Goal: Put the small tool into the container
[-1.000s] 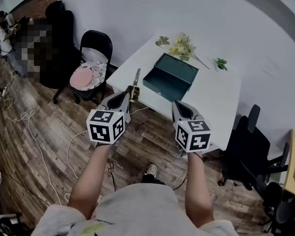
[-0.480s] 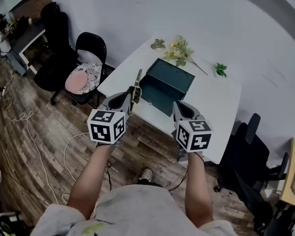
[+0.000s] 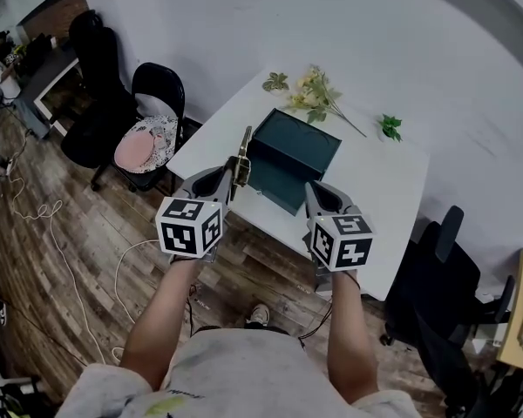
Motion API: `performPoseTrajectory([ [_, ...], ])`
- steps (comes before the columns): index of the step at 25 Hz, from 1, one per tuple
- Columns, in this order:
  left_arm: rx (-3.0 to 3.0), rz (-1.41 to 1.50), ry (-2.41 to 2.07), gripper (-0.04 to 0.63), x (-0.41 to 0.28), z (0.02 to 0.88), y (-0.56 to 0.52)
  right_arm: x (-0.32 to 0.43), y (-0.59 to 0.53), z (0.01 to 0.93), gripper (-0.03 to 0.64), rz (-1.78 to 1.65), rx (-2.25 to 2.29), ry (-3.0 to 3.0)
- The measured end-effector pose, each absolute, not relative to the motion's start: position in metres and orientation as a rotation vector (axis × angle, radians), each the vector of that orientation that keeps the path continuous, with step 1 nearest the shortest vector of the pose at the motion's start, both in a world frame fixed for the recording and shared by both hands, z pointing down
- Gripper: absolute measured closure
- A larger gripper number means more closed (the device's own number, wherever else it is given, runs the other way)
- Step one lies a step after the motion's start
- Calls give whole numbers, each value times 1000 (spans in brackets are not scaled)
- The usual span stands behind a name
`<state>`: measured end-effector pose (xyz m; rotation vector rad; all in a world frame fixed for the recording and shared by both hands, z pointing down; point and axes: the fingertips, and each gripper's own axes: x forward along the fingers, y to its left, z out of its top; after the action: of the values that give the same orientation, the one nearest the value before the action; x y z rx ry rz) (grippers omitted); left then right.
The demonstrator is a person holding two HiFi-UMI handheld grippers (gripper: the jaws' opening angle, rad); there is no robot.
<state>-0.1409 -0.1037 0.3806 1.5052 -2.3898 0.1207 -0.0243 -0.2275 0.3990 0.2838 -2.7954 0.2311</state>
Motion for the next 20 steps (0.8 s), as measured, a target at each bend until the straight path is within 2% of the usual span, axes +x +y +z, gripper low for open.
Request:
performPoseTrajectory([
  [20, 1603, 106, -2347, 588, -174, 389, -163, -41, -282, 414, 614, 239, 401, -2775],
])
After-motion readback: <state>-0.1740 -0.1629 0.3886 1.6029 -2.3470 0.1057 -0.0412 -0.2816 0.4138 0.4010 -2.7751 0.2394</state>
